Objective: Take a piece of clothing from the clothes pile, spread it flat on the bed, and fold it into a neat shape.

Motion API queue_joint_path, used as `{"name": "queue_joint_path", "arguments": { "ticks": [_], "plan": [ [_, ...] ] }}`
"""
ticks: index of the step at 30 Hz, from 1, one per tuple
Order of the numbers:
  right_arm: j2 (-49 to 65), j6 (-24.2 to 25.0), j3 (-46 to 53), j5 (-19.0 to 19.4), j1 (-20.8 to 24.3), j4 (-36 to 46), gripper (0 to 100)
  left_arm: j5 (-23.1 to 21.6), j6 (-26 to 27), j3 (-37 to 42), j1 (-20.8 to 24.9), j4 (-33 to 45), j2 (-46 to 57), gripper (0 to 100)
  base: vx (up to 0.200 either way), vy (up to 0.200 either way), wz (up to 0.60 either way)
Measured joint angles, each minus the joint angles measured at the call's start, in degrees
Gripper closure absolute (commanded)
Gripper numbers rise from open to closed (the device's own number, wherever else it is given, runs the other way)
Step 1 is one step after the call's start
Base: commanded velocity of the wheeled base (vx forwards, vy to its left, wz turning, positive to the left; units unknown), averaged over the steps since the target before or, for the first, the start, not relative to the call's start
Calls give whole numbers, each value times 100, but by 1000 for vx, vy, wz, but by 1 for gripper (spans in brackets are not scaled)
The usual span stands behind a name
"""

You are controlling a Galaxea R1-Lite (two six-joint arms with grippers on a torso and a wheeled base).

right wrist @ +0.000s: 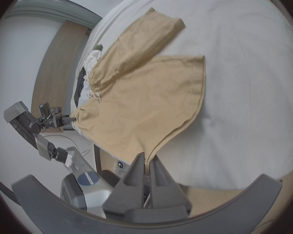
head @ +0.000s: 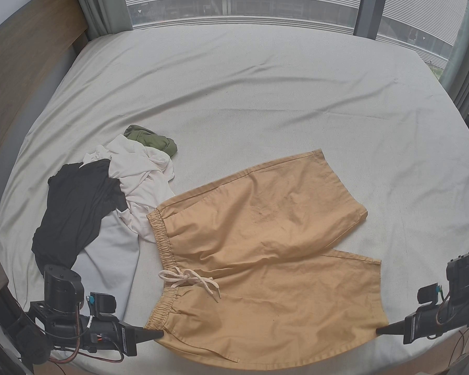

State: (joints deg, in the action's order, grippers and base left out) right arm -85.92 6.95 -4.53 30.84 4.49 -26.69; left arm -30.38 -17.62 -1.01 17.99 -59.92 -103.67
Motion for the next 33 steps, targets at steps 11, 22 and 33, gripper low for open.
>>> {"name": "queue_joint_path", "arguments": {
  "ticks": [11, 22, 33],
  "plan": [
    [312, 405, -786, -2, -127, 13, 100, 24, -483, -44, -22, -1289, -162, 100, 0, 0, 0],
    [343, 987, -1790, -6, -184, 13, 100, 61, -1123, -199, -20, -2378, -374, 100, 0, 0, 0],
    [150, 1310, -2544, -238, -146, 22, 100, 187, -1226, -372, -22, -2414, -440, 100, 0, 0, 0]
  ]
}}
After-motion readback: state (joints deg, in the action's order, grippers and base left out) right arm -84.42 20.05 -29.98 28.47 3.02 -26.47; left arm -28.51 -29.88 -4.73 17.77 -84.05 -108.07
